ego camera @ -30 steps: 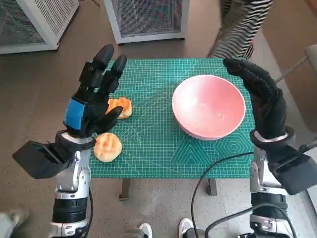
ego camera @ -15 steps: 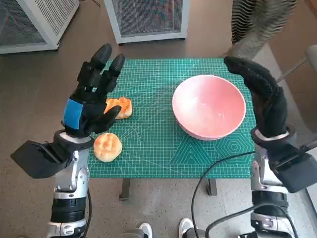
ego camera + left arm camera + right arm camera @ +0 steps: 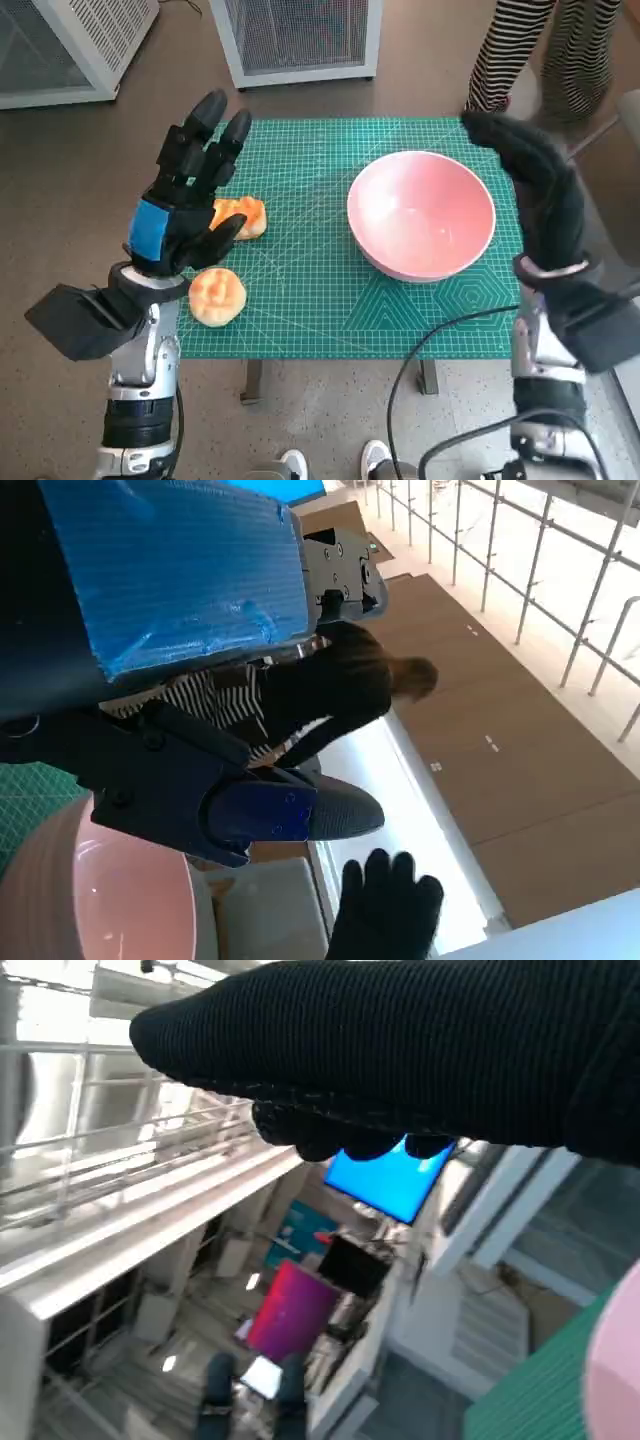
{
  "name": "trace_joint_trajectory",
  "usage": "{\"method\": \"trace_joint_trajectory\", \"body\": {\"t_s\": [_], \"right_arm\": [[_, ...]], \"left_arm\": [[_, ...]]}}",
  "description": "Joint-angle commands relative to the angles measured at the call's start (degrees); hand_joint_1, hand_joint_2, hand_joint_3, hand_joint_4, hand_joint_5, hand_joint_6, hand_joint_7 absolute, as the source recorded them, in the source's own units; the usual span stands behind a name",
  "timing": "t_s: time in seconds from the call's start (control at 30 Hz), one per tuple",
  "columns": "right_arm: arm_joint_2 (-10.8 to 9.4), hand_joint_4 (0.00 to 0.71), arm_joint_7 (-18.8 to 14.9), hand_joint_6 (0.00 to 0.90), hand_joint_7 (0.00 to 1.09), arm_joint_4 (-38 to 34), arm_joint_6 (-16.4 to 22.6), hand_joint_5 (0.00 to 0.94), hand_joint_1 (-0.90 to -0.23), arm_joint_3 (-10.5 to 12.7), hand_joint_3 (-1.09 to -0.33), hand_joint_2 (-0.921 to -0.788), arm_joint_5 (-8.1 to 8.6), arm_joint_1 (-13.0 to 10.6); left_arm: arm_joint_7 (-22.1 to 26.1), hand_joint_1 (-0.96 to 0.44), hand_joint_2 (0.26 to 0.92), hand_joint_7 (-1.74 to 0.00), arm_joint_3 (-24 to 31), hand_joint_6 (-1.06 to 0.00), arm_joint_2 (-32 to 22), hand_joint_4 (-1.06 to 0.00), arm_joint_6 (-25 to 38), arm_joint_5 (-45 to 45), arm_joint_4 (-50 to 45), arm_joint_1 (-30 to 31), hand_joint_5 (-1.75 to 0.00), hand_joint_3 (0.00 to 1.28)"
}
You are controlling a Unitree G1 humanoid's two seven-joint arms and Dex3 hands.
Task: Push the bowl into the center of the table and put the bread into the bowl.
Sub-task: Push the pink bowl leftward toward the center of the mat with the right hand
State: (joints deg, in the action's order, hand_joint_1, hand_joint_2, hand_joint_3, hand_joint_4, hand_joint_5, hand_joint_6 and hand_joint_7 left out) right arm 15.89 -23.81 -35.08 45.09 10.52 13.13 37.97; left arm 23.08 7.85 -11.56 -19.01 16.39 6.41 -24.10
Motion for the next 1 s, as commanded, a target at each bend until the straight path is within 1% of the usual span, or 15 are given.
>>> {"method": "trace_joint_trajectory", "body": {"t_s": [0.03, 0.07, 0.17, 0.33, 0.4, 0.57, 0.73, 0.8, 1.0], "right_arm": [[1.3, 0.202, -0.6, -0.001, 0.50, -9.2, 1.3, 0.000, -0.591, 2.0, -0.719, -0.921, 0.50, 2.9], [1.4, 0.202, -0.1, -0.001, 0.50, -11.0, 1.7, 0.000, -0.592, 2.3, -0.716, -0.921, 0.23, 3.5], [2.2, 0.199, 2.8, -0.001, 0.49, -16.5, 2.2, 0.000, -0.585, 3.0, -0.714, -0.921, -1.63, 5.5], [3.0, 0.197, 5.5, -0.001, 0.49, -23.3, 2.2, 0.000, -0.579, 3.7, -0.722, -0.921, -3.10, 8.0], [3.3, 0.195, 6.2, -0.001, 0.49, -25.6, 1.8, 0.000, -0.578, 4.0, -0.727, -0.921, -3.31, 8.9], [3.8, 0.184, 7.0, -0.001, 0.48, -30.0, -0.6, 0.000, -0.569, 4.9, -0.741, -0.921, -3.00, 10.8], [4.1, 0.177, 8.1, 0.000, 0.47, -33.0, -2.8, 0.000, -0.559, 5.4, -0.755, -0.921, -3.28, 12.1], [4.2, 0.174, 8.7, 0.000, 0.47, -34.0, -3.5, 0.000, -0.551, 5.4, -0.759, -0.921, -3.63, 12.4], [4.8, 0.170, 11.7, 0.000, 0.46, -36.8, -6.6, 0.000, -0.536, 5.0, -0.775, -0.921, -5.76, 13.1]], "left_arm": [[-0.1, -0.64, 0.921, -0.35, 0.1, 0.00, -0.2, -0.20, -0.9, -0.5, 0.5, -0.5, -0.01, 0.35], [0.0, -0.64, 0.921, -0.35, 0.1, 0.00, -0.1, -0.20, -0.9, -0.5, 0.5, -0.5, -0.01, 0.35], [0.0, -0.64, 0.921, -0.35, 0.0, 0.00, -0.1, -0.20, -0.8, -0.5, 0.5, -0.4, -0.01, 0.35], [0.2, -0.64, 0.921, -0.35, 0.1, 0.00, -0.2, -0.20, -0.5, -0.1, 0.3, -0.3, -0.01, 0.35], [0.3, -0.65, 0.921, -0.35, 0.2, 0.00, -0.2, -0.20, -0.4, 0.0, 0.1, -0.2, 0.00, 0.35], [0.6, -0.65, 0.921, -0.35, 0.5, 0.00, -0.4, -0.20, -0.5, 0.2, 0.5, -0.2, 0.00, 0.35], [0.7, -0.65, 0.921, -0.34, 0.7, 0.00, -0.5, -0.20, -0.5, 0.3, 0.6, -0.3, 0.00, 0.35], [0.6, -0.65, 0.921, -0.34, 0.8, 0.00, -0.5, -0.20, -0.4, 0.2, 0.4, -0.2, 0.00, 0.35], [0.6, -0.66, 0.921, -0.34, 0.9, 0.00, -0.5, -0.20, -0.4, 0.2, 0.1, -0.1, 0.00, 0.35]]}}
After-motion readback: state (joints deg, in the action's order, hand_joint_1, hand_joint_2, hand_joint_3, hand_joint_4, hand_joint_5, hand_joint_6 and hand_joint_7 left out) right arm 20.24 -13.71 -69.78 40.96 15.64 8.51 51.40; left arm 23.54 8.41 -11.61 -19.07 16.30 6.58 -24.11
